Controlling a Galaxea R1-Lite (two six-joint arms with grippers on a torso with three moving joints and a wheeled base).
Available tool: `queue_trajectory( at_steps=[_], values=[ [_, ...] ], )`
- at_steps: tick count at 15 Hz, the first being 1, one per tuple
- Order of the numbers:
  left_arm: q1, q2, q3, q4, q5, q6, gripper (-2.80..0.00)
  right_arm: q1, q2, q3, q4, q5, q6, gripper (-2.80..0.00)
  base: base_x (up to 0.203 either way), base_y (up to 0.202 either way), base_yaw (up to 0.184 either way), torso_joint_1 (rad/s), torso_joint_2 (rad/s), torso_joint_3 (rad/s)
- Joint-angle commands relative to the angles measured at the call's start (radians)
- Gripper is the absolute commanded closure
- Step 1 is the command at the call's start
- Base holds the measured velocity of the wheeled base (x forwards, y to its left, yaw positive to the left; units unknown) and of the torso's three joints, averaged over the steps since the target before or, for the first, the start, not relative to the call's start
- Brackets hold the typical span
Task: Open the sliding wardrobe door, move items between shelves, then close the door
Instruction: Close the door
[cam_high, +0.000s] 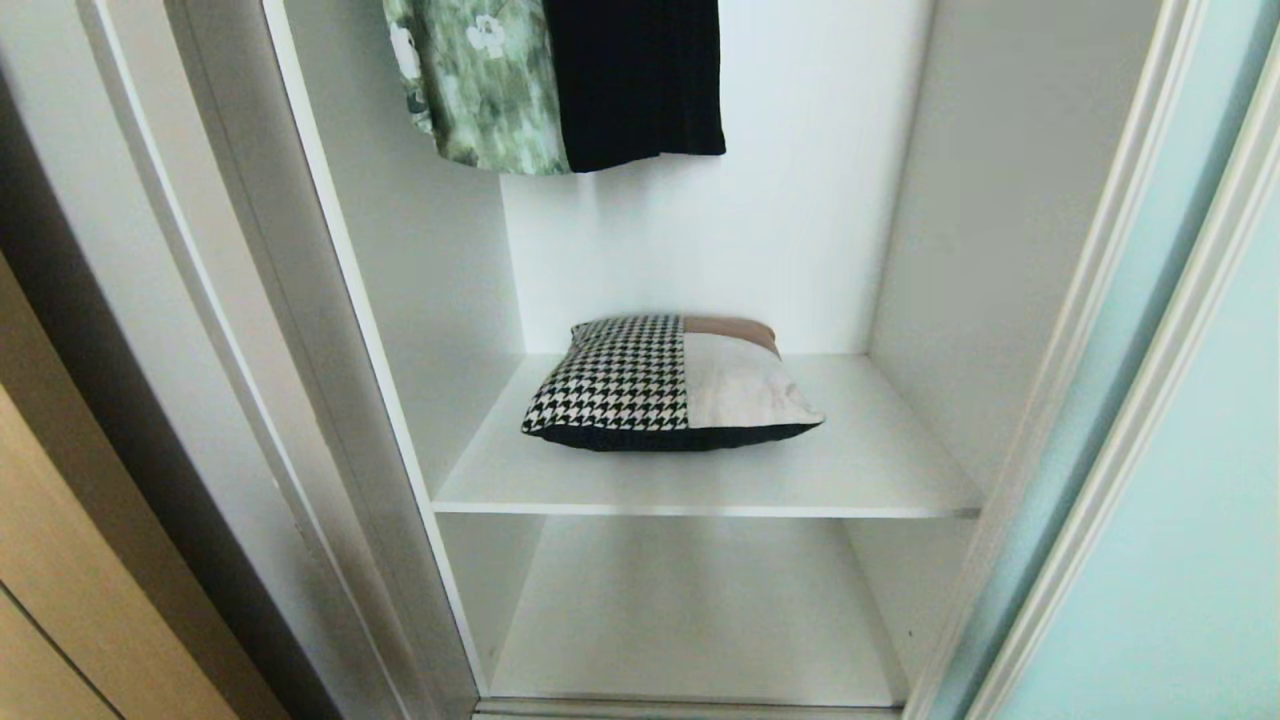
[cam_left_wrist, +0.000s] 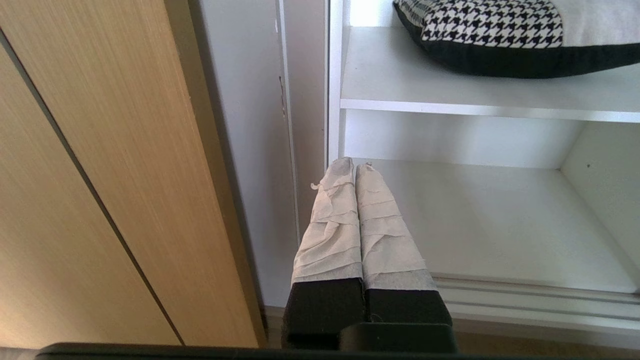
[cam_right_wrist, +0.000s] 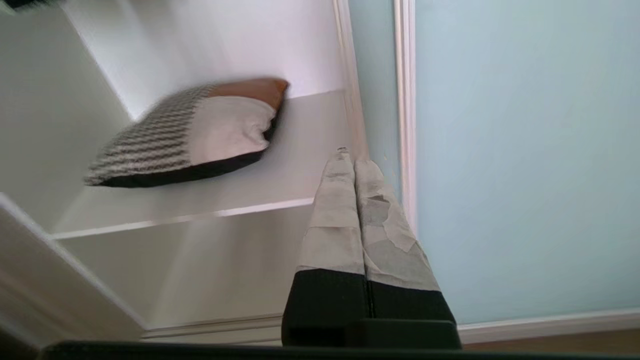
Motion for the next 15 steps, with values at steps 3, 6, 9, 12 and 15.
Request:
queue_trajectory(
  at_steps=[3,6,9,12,15],
  values=[
    [0.001,0.002,0.0,0.0,0.0,0.0,0.0,-0.394,0.2,-0.069,-0.041,0.467,-0.095,0.0,0.0,0.0,0.0,0.0,0.0,0.0],
    [0.0,0.002,0.0,0.0,0.0,0.0,0.0,-0.517,0.306,-0.117,-0.043,0.785,-0.123,0.0,0.0,0.0,0.0,0.0,0.0,0.0],
    [0.001,0.002,0.0,0.0,0.0,0.0,0.0,-0.516,0.424,-0.149,-0.013,0.9,-0.112,0.0,0.0,0.0,0.0,0.0,0.0,0.0],
    [0.0,0.002,0.0,0.0,0.0,0.0,0.0,-0.516,0.552,-0.218,0.069,0.983,-0.104,0.0,0.0,0.0,0.0,0.0,0.0,0.0],
    [0.0,0.002,0.0,0.0,0.0,0.0,0.0,-0.521,0.653,-0.305,0.131,0.992,-0.099,0.0,0.0,0.0,0.0,0.0,0.0,0.0]
  ],
)
